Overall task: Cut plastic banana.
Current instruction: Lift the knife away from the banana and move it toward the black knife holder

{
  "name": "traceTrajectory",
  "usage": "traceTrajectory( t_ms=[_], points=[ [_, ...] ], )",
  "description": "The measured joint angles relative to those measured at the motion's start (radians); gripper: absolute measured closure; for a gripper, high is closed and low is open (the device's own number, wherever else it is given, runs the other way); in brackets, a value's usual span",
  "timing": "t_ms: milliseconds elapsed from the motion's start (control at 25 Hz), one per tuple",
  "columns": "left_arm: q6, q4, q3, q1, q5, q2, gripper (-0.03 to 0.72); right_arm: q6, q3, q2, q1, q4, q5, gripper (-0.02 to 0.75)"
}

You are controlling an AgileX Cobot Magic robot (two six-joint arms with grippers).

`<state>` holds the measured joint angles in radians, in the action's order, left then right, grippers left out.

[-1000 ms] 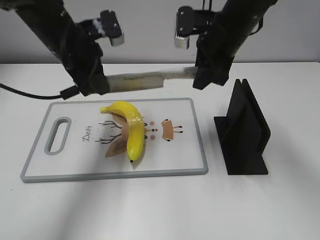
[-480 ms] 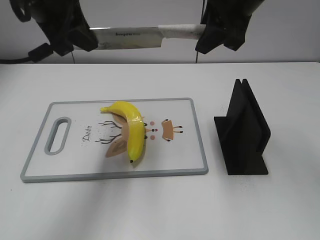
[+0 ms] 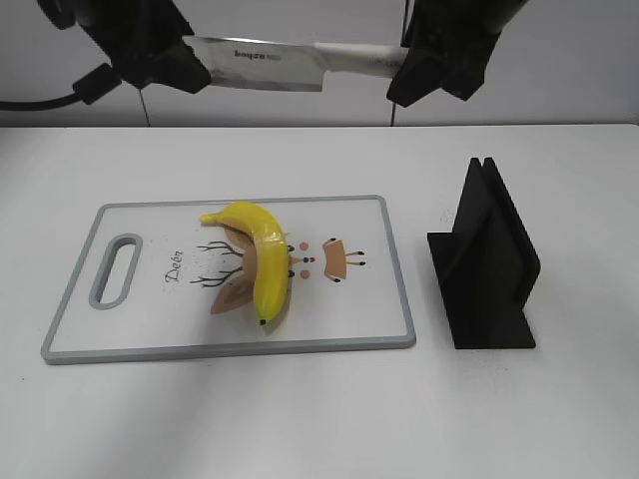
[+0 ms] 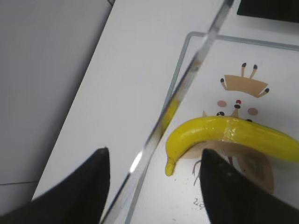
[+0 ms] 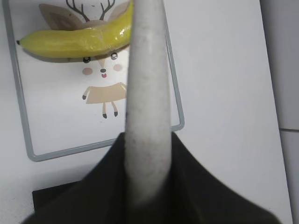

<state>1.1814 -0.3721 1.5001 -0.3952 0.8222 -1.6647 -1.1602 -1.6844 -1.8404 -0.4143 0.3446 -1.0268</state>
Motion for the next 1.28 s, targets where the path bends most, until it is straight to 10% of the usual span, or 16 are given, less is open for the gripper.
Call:
traceTrajectory(
  t_ms=[360,760,1280],
  points=[
    [-0.119,0.018,0.0,0.0,-0.183,0.041,0.05,0.045,0.0,0.0,0.003,-0.022,0.003,0.57],
    [-0.928,0.51,0.0,0.029,0.034,0.086,0.078,0.704,-0.003,0.019,0.003,-0.194,-0.054,0.57],
    [-1.102,0.344,-0.066,0.204,0.392,0.152,0.103,1.115,0.026,0.07,0.003,-0.217,-0.193,0.57]
  ],
)
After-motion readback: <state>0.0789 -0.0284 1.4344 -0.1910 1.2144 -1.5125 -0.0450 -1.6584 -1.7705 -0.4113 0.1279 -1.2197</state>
